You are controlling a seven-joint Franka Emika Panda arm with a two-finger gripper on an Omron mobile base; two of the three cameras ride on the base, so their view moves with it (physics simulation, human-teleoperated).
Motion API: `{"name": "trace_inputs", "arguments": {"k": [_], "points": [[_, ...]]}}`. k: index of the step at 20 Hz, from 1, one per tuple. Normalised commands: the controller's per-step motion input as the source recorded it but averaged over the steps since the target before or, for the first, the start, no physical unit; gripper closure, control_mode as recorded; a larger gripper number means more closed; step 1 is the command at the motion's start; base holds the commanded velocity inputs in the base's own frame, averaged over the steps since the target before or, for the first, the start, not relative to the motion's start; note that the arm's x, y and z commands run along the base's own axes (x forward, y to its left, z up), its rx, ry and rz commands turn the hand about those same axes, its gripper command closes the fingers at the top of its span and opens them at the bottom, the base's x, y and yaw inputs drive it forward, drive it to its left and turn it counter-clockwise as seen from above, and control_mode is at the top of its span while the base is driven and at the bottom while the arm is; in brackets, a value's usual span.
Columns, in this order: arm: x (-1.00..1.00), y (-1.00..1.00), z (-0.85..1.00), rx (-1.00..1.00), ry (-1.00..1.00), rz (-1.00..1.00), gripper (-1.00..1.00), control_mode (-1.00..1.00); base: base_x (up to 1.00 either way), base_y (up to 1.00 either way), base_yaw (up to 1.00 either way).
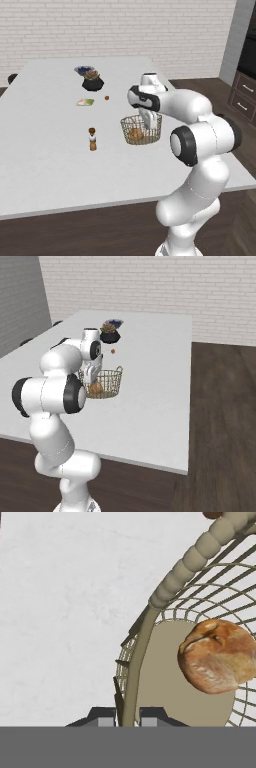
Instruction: Open the cabinet, pick up the bread from the cabinet and place it in the basket. Then move the basket to the dining counter.
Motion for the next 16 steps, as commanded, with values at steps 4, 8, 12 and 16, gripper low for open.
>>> {"name": "trace_inputs", "arguments": {"k": [4,8,12,16], "points": [[0.1,0.17,-0.51,0.05,-0.18,0.11,1.0,-1.0,0.0,0.0,0.0],[0.35,0.11,-0.37,0.03,-0.19,0.09,1.0,-1.0,0.0,0.0,0.0],[0.69,0.13,-0.16,0.05,-0.1,0.06,1.0,-1.0,0.0,0.0,0.0],[0.74,0.21,-0.3,0.04,-0.06,0.02,1.0,-1.0,0.0,0.0,0.0]]}}
